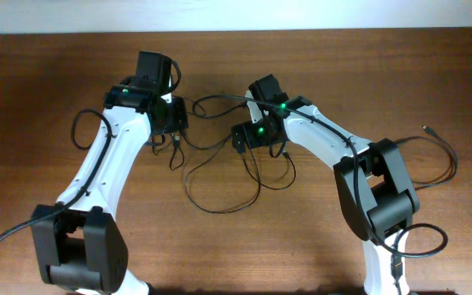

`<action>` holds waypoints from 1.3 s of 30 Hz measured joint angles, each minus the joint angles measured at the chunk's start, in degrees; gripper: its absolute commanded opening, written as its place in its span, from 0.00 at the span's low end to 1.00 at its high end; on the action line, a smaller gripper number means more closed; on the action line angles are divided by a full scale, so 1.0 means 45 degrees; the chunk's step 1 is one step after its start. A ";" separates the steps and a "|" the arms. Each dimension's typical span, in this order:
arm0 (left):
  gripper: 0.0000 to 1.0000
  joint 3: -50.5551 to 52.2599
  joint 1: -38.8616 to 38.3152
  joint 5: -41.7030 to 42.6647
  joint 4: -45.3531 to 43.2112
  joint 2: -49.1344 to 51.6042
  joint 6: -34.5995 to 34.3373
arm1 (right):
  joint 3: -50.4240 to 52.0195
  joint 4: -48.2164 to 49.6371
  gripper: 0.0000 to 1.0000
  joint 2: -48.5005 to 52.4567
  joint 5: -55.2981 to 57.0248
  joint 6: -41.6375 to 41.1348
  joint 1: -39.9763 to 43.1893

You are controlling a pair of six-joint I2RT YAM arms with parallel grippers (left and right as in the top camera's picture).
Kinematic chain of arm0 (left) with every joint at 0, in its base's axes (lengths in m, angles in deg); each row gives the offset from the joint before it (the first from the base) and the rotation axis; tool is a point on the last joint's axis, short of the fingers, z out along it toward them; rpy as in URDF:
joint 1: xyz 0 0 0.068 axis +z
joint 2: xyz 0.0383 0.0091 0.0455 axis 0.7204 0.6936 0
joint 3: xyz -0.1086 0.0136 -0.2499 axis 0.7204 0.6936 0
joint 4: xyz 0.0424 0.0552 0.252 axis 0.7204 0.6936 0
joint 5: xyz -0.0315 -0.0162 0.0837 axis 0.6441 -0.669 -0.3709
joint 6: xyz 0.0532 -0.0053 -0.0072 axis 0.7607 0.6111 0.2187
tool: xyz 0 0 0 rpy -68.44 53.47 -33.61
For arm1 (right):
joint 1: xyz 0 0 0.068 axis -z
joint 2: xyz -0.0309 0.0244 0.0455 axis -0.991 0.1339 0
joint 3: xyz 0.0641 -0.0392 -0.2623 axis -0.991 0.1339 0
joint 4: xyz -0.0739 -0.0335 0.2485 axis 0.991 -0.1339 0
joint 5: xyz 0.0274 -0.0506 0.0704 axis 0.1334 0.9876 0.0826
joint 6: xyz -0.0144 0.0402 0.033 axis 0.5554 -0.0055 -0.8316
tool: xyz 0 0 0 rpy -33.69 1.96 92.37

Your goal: Untangle cables

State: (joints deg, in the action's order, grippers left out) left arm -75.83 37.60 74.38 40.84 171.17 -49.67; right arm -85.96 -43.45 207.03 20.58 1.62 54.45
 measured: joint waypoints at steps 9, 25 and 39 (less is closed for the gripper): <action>0.01 0.0000 0.0000 -0.0068 0.0000 0.0000 0.0000 | 0.0000 0.0019 0.58 0.0117 0.1627 0.1049 -0.0889; 0.01 0.0000 0.0000 -0.0092 -0.0005 0.0000 0.0000 | -0.0165 -0.3366 0.04 -0.0053 0.2730 0.0374 0.0602; 0.01 0.0000 0.0000 -0.0087 -0.0005 0.0000 0.0000 | -0.0019 -0.1846 0.04 -0.4833 0.2623 0.0073 0.4201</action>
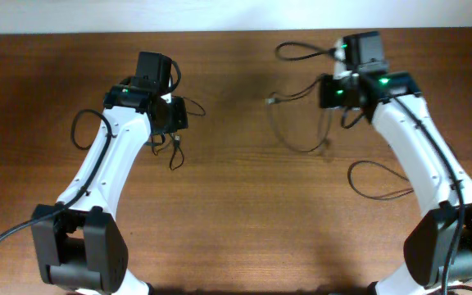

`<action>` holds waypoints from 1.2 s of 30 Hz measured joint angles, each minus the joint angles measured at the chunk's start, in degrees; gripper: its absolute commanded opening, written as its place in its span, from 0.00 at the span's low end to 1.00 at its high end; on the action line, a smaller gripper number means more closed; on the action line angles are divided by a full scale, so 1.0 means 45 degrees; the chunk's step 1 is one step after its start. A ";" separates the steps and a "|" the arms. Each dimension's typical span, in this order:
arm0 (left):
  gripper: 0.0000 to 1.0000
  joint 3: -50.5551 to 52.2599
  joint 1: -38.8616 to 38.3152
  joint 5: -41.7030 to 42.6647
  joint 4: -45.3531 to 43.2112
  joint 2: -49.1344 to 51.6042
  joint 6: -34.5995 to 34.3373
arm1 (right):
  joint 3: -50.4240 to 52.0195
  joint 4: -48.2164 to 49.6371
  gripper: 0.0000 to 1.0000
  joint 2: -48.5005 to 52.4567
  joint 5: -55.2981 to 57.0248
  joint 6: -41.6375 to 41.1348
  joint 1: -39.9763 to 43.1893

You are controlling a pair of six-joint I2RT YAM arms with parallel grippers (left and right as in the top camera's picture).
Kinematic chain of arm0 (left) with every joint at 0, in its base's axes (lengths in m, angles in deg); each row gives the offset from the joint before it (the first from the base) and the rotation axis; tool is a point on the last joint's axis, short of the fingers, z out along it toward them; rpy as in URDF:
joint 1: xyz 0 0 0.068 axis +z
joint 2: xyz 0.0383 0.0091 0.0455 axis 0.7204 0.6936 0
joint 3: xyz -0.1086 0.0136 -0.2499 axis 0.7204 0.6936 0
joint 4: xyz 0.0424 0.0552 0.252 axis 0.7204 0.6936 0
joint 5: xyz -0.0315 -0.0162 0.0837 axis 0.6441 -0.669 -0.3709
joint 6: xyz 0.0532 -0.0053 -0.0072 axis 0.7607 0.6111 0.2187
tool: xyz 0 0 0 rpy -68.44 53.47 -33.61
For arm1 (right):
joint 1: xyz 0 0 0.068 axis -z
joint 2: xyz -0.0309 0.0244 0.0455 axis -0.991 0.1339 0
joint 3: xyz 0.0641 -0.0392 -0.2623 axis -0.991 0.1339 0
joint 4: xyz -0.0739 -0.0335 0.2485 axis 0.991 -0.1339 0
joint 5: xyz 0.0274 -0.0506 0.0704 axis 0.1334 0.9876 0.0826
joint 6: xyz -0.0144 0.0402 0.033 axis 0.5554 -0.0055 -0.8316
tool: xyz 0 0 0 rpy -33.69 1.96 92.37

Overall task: Untangle cables
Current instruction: 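Drag the grasped cable far rightward with the right gripper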

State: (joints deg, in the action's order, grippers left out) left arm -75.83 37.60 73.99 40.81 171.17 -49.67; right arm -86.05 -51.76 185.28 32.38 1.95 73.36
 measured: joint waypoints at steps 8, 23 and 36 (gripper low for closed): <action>0.01 0.0000 0.0000 0.0000 0.0000 0.0000 0.0000 | 0.0005 0.1185 0.04 0.0753 -0.1234 -0.2501 0.2433; 0.02 0.0000 0.0000 0.0000 0.0000 0.0000 0.0000 | 0.0005 -0.1214 0.04 0.2667 -0.0748 -0.3385 0.4507; 0.02 0.0000 0.0000 -0.0005 0.0000 0.0000 0.0000 | 0.0005 -0.2035 0.98 0.2671 -0.0301 -0.2997 0.4517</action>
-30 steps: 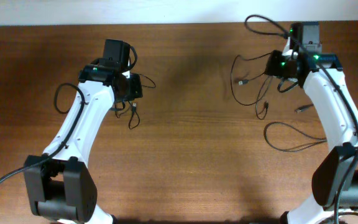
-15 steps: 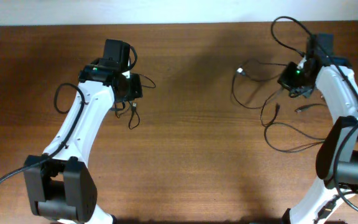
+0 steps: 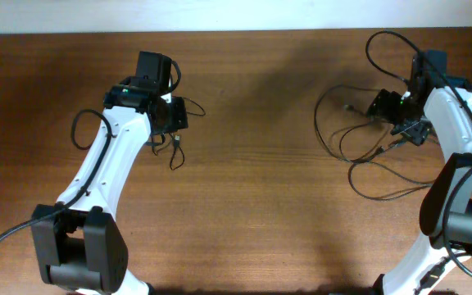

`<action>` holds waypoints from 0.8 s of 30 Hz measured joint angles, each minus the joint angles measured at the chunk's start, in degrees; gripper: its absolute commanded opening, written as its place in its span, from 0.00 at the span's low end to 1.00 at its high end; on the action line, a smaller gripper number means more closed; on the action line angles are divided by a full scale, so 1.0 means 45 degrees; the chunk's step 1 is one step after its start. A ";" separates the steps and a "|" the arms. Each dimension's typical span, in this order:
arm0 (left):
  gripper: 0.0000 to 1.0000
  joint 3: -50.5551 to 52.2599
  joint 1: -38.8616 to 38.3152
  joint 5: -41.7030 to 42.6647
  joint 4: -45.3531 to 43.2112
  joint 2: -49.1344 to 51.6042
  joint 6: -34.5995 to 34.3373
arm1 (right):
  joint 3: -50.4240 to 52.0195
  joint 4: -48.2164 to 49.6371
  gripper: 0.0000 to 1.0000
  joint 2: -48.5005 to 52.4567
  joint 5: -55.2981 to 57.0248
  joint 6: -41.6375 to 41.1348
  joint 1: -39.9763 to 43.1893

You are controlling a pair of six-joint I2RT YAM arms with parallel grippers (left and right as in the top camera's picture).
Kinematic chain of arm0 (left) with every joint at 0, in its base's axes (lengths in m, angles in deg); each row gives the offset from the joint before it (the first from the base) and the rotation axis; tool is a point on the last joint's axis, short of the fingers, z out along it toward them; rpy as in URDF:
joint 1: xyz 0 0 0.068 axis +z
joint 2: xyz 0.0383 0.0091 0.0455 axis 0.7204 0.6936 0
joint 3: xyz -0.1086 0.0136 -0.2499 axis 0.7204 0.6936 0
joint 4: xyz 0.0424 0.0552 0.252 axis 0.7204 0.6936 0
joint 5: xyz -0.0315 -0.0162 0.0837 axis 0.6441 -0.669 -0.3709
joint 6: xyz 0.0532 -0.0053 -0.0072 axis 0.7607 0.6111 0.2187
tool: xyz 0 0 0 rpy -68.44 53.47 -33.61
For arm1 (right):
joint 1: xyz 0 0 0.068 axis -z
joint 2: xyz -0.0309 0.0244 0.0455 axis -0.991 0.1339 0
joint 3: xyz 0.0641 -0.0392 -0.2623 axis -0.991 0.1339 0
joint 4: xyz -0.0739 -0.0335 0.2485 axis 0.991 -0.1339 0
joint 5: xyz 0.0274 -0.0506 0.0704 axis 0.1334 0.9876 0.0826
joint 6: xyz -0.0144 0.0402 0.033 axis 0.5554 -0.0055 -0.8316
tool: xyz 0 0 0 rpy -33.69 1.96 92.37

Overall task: Untangle cables
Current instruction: 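Drag the grasped cable far rightward with the right gripper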

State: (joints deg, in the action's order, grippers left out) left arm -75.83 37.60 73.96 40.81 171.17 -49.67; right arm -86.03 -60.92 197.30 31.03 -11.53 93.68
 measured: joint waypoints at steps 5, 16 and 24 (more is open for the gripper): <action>0.02 0.0000 0.0000 0.0005 0.0005 0.0000 0.0000 | 0.0000 -0.0874 0.98 0.0019 0.1661 0.0223 0.0000; 0.02 0.0000 0.0000 0.0000 0.0000 0.0000 0.0000 | 0.0000 -0.2574 0.98 0.0019 -0.0151 0.0369 0.0000; 0.02 0.0000 0.0000 0.0000 0.0000 0.0000 0.0000 | 0.0034 -0.0408 0.98 0.0068 -0.0359 0.0398 0.0000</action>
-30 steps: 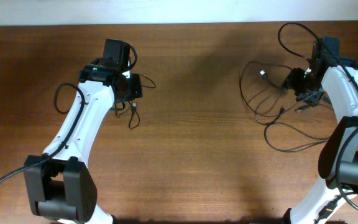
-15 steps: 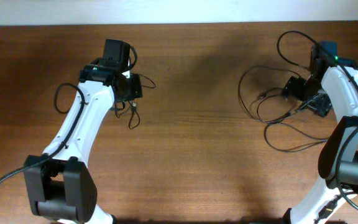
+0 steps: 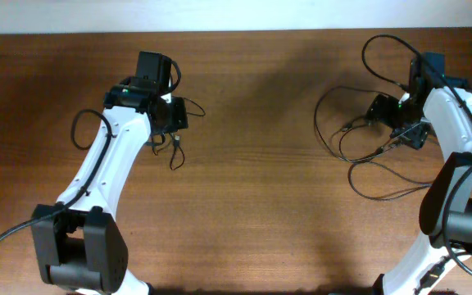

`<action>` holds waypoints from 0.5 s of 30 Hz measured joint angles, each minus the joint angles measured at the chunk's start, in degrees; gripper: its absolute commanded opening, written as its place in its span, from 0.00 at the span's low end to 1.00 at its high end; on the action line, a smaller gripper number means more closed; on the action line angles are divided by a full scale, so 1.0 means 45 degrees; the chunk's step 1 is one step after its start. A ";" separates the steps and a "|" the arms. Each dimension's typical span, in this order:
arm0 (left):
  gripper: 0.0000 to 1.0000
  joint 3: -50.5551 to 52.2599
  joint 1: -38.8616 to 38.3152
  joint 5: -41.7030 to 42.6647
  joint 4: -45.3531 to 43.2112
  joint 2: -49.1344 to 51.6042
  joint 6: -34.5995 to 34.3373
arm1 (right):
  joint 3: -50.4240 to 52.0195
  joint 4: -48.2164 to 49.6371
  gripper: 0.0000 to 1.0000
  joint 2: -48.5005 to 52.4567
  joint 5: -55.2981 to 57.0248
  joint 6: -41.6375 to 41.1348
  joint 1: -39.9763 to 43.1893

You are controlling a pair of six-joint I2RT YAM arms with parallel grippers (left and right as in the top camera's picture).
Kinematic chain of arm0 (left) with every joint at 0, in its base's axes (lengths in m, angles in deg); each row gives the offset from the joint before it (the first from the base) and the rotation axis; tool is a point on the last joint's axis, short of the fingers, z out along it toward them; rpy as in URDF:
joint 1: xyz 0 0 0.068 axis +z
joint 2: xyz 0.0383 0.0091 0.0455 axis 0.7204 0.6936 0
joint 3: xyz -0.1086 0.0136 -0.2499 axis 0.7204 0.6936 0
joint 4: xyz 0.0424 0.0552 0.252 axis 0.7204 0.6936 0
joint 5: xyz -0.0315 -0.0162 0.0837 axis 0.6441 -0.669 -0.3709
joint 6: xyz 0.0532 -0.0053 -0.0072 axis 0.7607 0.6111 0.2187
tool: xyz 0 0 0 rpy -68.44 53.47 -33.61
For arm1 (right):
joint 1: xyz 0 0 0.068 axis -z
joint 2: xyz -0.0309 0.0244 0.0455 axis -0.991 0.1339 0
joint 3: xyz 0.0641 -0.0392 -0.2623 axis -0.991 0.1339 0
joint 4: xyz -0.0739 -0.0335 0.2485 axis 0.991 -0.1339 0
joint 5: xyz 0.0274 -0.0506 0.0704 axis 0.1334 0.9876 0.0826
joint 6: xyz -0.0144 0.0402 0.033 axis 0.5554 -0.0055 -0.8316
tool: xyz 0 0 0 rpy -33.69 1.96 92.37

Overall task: Untangle cables
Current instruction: 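Drag the grasped cable far rightward with the right gripper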

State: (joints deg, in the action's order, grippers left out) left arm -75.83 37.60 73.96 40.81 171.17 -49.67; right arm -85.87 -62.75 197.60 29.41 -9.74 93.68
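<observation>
My left gripper sits at the table's left back, shut on a short black cable whose free end trails toward the front. At the far right my right gripper is shut on a long black cable. That cable spreads in loose loops on the wood to the gripper's left and front, its plug pointing left. A wide stretch of bare table separates the two cables. The fingertips of both grippers are hidden under the wrists.
Another black loop lies on the table in front of the right gripper. Each arm's own wiring arcs beside it: a loop on the left and one at the back right. The wall edge runs along the back.
The right gripper has shifted slightly, and the long cable's plug now lies a little nearer the front. The loops have settled a bit. The left arm and its short cable have not moved.
Both grippers were close together at mid-table with the cables crossed between them. Then the right gripper was at the back right with the long cable, free of the short one. It then stood at the far right, where the loops now lie.
</observation>
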 measured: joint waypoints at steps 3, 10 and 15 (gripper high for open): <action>0.02 0.0000 0.0000 0.0000 0.0000 0.0000 0.0000 | 0.0000 0.0228 0.98 0.0049 0.0000 0.0000 0.0000; 0.03 0.0000 0.0000 0.0000 -0.0005 0.0000 0.0000 | 0.0636 0.0777 0.98 0.1219 0.0500 -0.0296 0.0000; 0.03 0.0000 0.0000 0.0005 -0.0005 0.0000 0.0000 | 0.0714 0.1438 0.99 0.1438 -0.0117 -0.0466 0.0000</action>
State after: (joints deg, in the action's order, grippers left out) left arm -75.83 37.60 73.99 40.79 171.17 -49.67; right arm -82.66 -56.28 204.07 28.89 -11.84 93.68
